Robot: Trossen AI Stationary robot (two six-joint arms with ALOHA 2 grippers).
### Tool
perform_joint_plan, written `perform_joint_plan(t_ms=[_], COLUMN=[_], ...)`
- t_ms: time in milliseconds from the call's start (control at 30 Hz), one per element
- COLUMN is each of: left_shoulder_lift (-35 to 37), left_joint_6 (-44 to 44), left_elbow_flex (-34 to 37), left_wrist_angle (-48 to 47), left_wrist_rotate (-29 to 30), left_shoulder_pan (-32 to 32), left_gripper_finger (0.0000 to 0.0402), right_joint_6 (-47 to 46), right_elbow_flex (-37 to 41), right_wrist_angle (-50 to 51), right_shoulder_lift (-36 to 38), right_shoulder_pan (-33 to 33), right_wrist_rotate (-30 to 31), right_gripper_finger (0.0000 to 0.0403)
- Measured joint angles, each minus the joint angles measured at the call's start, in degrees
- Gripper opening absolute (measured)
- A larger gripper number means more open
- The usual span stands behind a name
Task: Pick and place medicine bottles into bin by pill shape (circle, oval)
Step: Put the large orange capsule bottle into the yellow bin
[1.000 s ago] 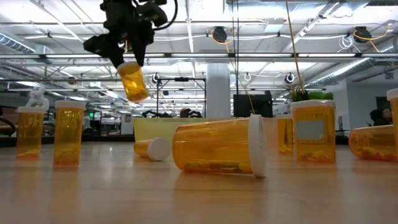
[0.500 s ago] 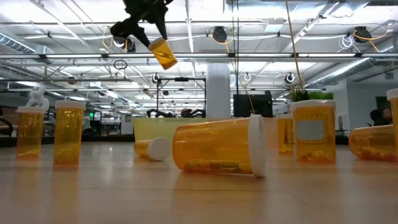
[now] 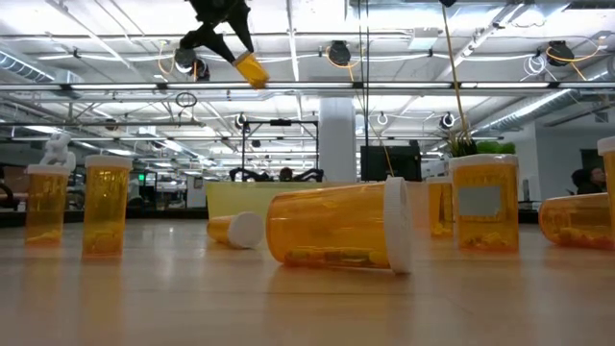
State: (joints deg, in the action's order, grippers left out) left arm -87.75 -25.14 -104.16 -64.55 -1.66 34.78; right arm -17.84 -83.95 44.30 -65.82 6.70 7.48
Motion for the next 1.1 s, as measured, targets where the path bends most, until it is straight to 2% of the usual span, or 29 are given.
perform_joint_plan(t_ms=[200, 500, 767, 933, 1100], left_shoulder_lift=[-6.1, -18.0, -26.2, -31.1, -35.3], left_joint_6=[9.3, 17.9, 24.0, 28.2, 30.1], left_elbow_flex=[-7.4, -19.3, -21.1, -21.1, -21.1], left_wrist_angle=[-4.9, -12.0, -12.8, -13.8, -13.8], left_wrist_rotate=[-1.6, -1.8, -1.2, 1.8, 2.3], left_shoulder_pan=[3.7, 5.4, 5.7, 5.2, 5.2], left_gripper_finger=[0.0214, 0.0214, 0.0214, 0.0214, 0.0214], right_joint_6=[-5.4, -10.0, -10.0, -10.0, -9.9], right_elbow_flex=[2.8, 3.9, 3.9, 3.9, 3.9], right_wrist_angle=[-7.0, -8.9, -9.0, -8.9, -8.9], right_shoulder_lift=[0.1, 0.0, 0.1, 0.1, 0.1], right_shoulder_pan=[0.0, 0.0, 0.0, 0.0, 0.0], right_wrist_rotate=[0.0, 0.0, 0.0, 0.0, 0.3], right_gripper_finger=[0.0000, 0.0000, 0.0000, 0.0000, 0.0000])
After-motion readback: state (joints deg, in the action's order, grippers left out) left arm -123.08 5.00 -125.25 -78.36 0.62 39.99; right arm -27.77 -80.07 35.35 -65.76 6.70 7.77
